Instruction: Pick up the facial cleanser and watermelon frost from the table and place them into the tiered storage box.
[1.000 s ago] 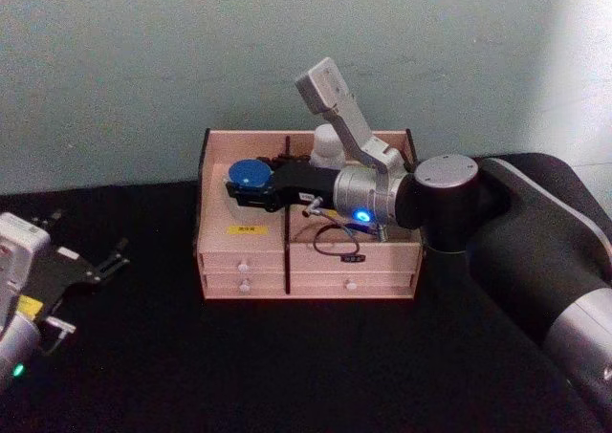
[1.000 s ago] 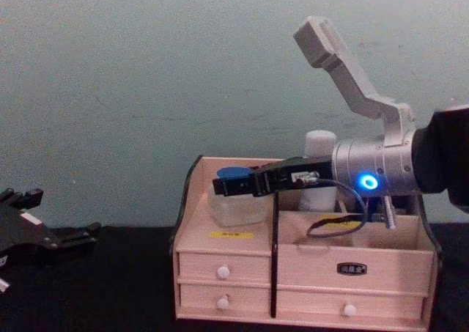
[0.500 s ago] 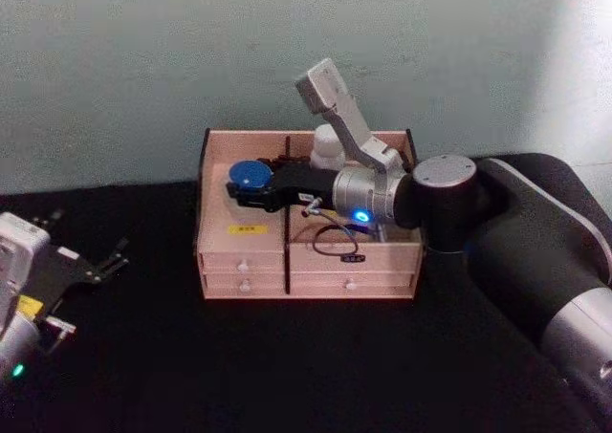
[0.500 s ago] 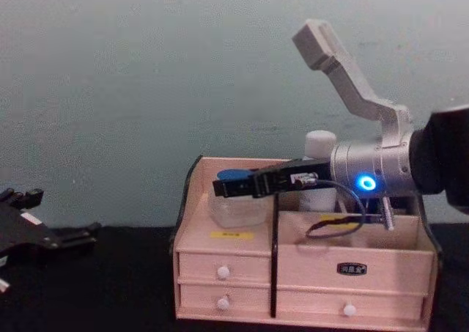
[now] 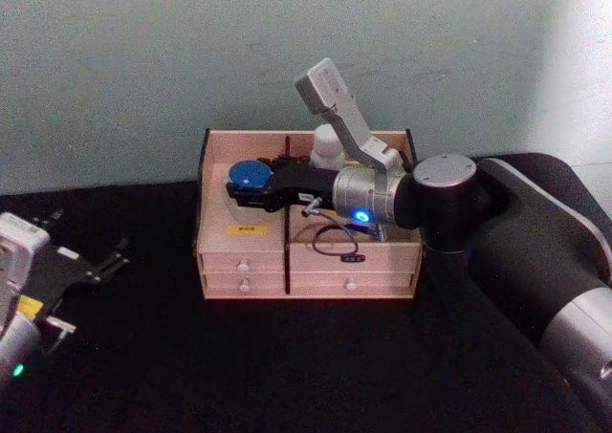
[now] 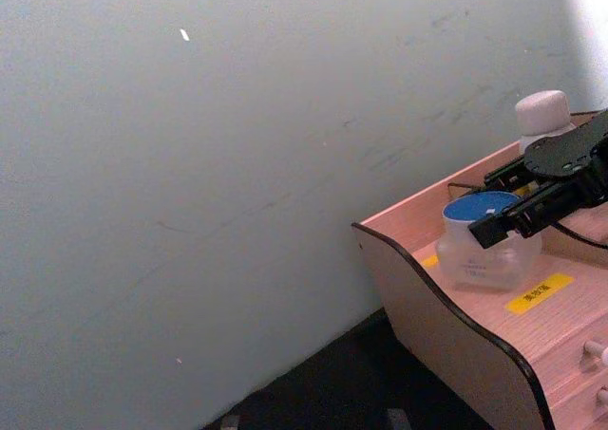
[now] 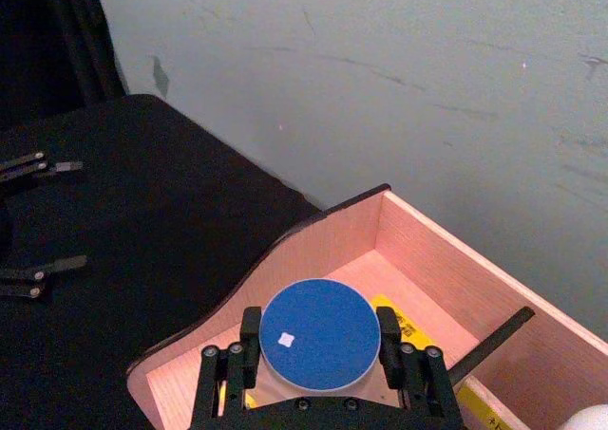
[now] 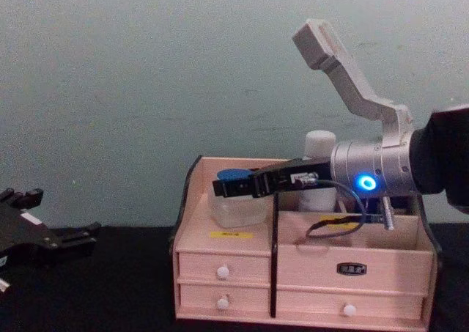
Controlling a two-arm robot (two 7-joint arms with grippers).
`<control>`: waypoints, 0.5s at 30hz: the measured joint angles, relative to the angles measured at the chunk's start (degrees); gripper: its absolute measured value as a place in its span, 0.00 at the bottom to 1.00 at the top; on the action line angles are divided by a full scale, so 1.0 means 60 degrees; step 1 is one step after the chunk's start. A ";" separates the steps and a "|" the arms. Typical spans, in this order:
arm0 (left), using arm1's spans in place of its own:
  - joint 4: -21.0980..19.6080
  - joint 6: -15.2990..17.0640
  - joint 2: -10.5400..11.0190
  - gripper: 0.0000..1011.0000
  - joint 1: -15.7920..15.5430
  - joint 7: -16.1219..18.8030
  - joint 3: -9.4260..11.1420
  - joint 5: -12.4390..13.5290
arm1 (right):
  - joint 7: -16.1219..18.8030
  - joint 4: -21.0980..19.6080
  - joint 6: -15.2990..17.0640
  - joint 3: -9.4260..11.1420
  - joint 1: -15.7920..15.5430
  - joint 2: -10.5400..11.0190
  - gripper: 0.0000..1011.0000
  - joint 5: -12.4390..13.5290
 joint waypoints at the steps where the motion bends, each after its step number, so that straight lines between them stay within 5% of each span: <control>1: 0.0000 0.0000 0.0000 0.99 0.0000 0.0000 0.0000 0.0000 | 0.0000 -0.0001 -0.0001 0.0000 0.0000 0.0001 0.75 0.0002; 11: 0.0000 0.0000 0.0000 0.99 -0.0001 0.0000 0.0000 0.0001 | 0.0008 -0.0014 -0.0007 -0.0004 -0.0007 0.0006 0.99 0.0009; 15: 0.0000 0.0000 0.0000 0.99 0.0000 0.0000 0.0000 0.0000 | 0.0008 -0.0014 -0.0007 -0.0004 -0.0009 0.0006 0.99 0.0009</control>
